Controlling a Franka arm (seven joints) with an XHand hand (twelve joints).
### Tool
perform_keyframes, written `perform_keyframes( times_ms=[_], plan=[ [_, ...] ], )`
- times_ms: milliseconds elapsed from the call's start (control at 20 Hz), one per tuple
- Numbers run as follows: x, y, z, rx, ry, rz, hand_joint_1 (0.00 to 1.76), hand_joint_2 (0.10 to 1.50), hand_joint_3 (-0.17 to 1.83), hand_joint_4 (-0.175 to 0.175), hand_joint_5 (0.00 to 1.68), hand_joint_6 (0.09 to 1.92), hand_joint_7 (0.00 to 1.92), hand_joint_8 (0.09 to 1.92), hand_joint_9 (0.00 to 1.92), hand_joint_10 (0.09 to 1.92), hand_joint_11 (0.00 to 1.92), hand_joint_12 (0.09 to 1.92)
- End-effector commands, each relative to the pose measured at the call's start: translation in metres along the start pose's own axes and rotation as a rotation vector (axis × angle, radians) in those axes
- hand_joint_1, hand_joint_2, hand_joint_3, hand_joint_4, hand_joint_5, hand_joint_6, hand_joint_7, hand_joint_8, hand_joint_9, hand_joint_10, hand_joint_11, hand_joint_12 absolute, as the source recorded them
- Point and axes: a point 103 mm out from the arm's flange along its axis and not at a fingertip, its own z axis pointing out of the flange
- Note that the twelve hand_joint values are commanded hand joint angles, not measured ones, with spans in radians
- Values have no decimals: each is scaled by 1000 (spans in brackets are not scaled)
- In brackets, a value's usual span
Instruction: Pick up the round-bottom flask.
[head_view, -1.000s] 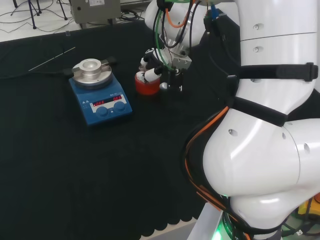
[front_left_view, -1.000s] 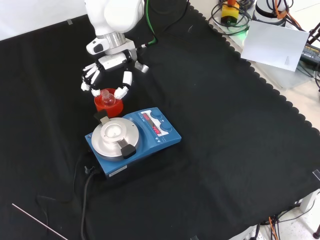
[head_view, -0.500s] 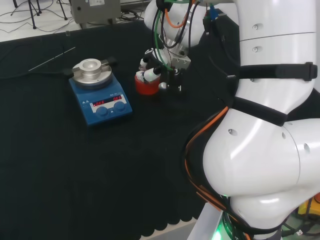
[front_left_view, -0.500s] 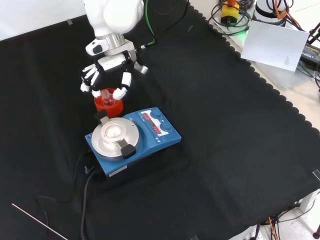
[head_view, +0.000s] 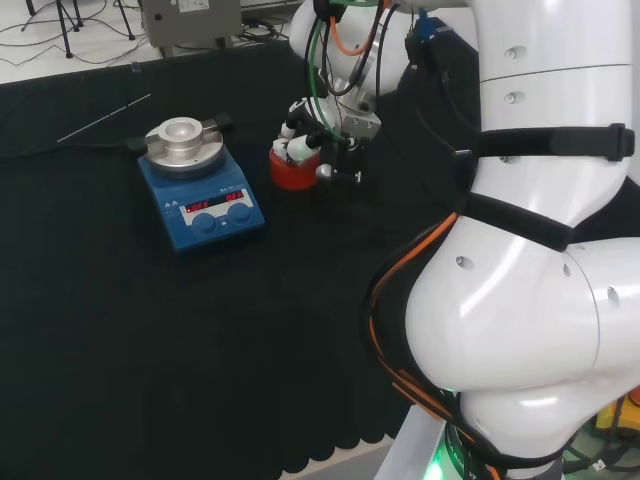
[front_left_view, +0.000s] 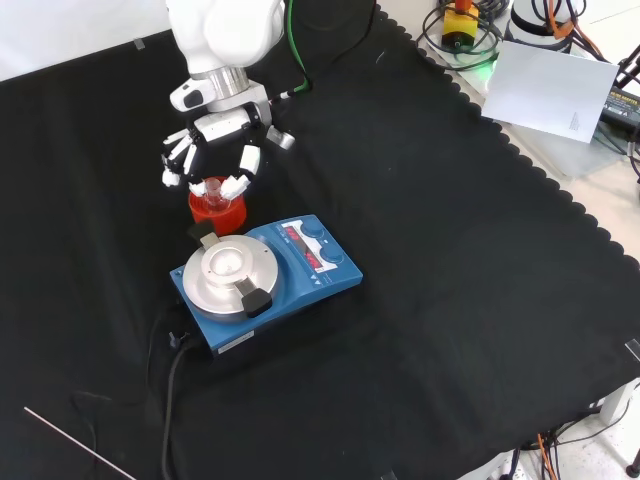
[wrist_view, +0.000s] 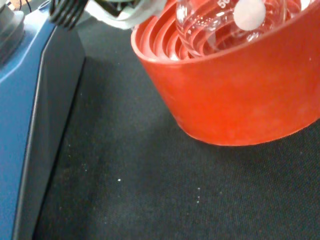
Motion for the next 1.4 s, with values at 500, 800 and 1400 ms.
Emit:
perform_keyframes(
  times_ms=[500,800,1400],
  plan=[
    [6,0,-24,-56,10,-7,1055,997,140,175,1083,865,470,600,558,615,25,1352],
    [11,-4,-56,-40,-6,-10,1059,968,195,175,1091,862,479,590,560,605,30,1351],
    [49,-23,-104,-63,-58,-55,1075,795,528,175,1113,896,524,591,588,611,132,1349]
  ],
)
